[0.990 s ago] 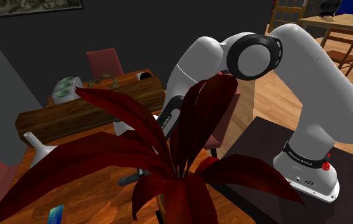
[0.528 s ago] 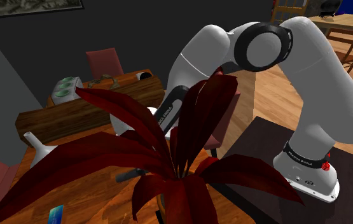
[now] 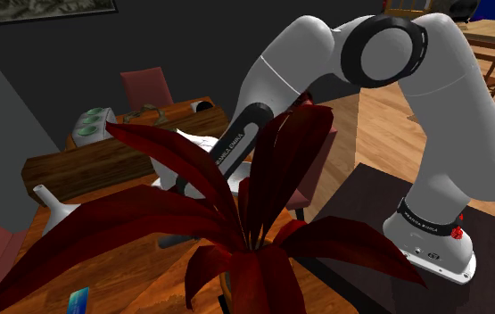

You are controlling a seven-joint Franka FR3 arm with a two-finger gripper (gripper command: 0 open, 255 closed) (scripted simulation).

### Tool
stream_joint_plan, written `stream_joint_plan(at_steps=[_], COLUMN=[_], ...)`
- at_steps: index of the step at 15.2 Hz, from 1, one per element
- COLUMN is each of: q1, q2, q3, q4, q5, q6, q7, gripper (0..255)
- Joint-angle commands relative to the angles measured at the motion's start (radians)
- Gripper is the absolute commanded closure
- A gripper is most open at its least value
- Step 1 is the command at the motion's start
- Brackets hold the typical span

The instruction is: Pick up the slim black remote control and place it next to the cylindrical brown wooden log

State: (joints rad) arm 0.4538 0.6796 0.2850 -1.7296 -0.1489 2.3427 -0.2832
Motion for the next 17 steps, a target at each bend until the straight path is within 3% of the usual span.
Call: stream_joint_plan(at_steps=[1,17], q1=[-0.003,-0.024], q2=[-0.019,-0.154], q3=[0.004,0.034], q4=[-0.002,0.017], q5=[0.005,0.044], q6=[-0.017,-0.167], q7=[-0.001,-0.015], gripper=[255,255])
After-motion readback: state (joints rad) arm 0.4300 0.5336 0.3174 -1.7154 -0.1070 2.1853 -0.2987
